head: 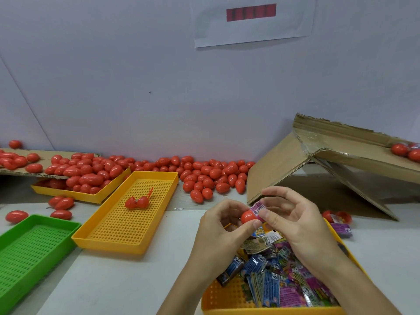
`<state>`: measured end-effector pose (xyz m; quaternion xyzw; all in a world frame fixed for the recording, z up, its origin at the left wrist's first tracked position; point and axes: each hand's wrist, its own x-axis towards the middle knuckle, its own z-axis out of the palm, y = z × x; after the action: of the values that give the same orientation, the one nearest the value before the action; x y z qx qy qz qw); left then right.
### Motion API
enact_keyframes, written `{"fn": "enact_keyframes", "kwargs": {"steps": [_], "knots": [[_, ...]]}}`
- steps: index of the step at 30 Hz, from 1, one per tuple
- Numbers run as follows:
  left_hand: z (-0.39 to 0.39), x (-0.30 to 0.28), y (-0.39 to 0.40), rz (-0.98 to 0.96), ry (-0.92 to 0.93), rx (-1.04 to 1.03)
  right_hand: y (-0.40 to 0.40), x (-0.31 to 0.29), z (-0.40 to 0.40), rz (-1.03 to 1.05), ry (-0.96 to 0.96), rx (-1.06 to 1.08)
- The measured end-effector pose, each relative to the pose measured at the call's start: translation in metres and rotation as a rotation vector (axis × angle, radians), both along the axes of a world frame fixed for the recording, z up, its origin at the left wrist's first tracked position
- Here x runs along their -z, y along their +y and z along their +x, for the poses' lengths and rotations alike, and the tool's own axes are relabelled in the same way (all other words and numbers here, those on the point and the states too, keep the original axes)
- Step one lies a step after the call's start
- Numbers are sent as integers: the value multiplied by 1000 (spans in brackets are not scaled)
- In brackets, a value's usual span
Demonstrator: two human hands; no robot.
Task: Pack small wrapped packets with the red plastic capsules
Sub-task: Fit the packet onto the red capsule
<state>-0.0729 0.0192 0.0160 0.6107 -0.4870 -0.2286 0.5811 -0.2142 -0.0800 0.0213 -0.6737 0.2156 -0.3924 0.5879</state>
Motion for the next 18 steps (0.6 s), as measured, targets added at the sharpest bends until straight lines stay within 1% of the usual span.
{"fn": "enact_keyframes", "kwargs": {"steps": [13, 18], "knots": [[2, -1, 0, 4, 41, 39, -1, 0, 1, -50, -22, -14], [2, 1, 0, 22, 6, 45, -1, 1, 0, -76, 21, -26]]}}
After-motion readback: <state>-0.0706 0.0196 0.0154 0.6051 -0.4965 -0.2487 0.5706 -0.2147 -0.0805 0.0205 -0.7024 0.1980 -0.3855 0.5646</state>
